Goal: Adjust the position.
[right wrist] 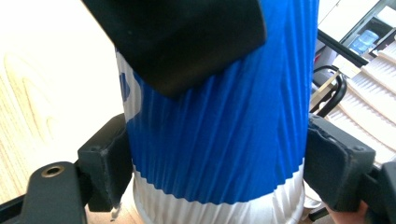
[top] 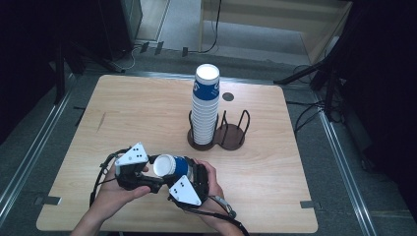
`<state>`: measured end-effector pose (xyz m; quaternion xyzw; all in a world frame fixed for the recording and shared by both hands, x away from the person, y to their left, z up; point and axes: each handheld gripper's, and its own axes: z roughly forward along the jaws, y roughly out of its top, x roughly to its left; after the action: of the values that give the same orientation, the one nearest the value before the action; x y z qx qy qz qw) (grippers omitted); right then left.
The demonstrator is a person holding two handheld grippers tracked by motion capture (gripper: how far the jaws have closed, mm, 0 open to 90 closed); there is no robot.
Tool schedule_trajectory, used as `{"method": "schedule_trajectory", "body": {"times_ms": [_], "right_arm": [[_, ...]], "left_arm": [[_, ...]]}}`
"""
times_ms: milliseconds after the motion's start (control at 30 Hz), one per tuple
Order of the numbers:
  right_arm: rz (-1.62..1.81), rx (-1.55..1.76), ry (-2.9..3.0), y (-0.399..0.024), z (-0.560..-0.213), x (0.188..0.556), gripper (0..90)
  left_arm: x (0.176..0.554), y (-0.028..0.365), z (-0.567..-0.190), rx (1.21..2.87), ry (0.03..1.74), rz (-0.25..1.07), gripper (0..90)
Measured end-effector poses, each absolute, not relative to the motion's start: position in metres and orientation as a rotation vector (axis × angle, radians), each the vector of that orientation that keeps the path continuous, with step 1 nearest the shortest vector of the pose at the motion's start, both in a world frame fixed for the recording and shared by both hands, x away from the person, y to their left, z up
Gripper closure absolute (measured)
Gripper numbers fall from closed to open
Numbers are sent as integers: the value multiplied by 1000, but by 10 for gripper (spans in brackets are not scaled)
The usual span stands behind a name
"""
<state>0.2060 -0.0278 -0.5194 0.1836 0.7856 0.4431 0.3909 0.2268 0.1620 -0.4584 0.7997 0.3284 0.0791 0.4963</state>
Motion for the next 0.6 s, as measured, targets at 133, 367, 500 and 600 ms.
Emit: {"method": "schedule_trajectory", "body": {"times_ms": [133,367,500,600], "right_arm": [[1127,463,1997,-28,-519,206,167],[1137,478,2000,-30,-517,207,136],[1130,480,2010,-31,-516,207,134],[1127,475,2009,-31,-516,207,130]], "left_arm": [[227,163,-458,1931,789,188,267],[226,163,-458,1924,781,179,274],[226,162,-458,1925,775,173,276],[226,162,-457,1920,775,170,276]]}}
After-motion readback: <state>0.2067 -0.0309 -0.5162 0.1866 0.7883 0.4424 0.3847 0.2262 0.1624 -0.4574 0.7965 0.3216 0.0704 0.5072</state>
